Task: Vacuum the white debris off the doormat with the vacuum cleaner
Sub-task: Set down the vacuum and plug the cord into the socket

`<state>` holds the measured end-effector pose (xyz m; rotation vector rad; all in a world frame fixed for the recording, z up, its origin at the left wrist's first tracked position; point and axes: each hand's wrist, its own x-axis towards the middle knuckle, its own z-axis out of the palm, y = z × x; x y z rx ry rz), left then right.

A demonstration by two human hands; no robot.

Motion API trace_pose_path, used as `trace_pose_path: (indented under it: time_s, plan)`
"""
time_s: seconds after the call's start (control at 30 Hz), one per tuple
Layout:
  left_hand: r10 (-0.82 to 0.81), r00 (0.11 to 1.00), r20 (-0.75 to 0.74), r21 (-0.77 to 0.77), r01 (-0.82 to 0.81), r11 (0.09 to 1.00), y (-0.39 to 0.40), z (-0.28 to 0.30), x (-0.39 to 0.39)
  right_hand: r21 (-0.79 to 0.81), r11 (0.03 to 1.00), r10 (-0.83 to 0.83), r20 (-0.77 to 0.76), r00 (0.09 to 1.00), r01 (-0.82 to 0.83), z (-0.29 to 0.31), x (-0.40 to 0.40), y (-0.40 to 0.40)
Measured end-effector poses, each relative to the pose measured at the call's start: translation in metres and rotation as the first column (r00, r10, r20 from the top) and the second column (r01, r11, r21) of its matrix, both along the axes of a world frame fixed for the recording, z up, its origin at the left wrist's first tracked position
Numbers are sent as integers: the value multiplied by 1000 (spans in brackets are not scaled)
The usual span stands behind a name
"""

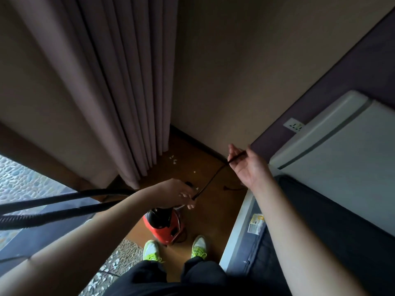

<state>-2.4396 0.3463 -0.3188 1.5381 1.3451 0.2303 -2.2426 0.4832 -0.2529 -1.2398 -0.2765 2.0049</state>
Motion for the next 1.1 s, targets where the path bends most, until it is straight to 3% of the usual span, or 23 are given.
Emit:
trace_pose_path:
  time_s: [0.2,0.33,0.47,0.53,0.6,0.73,0.77,0.87,0.93,1.03,1.1]
  plan:
    - [46,998,-44,34,-44,998,8,14,-10,66,997,30,161,987,-41,31,2,-6]
    - [-36,993,-109,24,39,999,14,31,-8,150,986,62,90,994,-75,57,-2,-14]
    - [13,985,170,-109,6,994,16,47,-10,261,959,112,-2,994,-107,76,-1,-21]
    - [241,918,316,-231,-172,958,25,54,-8,306,935,178,26,984,-178,80,0,-27]
    - [479,768,425,-384,-327,864,44,58,-4,342,902,254,79,964,-265,80,-2,-37]
    - [707,439,554,-672,-266,692,92,76,12,357,827,370,237,898,-435,70,-9,-67]
    - [729,398,556,-692,-264,672,103,84,19,350,806,397,279,874,-478,66,-9,-76]
    - [794,334,508,-658,-445,608,133,98,21,333,739,465,376,801,-586,53,-9,-101]
    - [818,365,445,-611,-544,575,151,100,14,343,700,477,428,768,-626,44,-9,-115]
    - [873,279,399,-688,-539,486,169,104,11,306,655,461,561,687,-691,35,-5,-129]
    - [814,424,396,-611,-540,579,170,122,21,254,631,473,623,623,-733,33,3,-126]
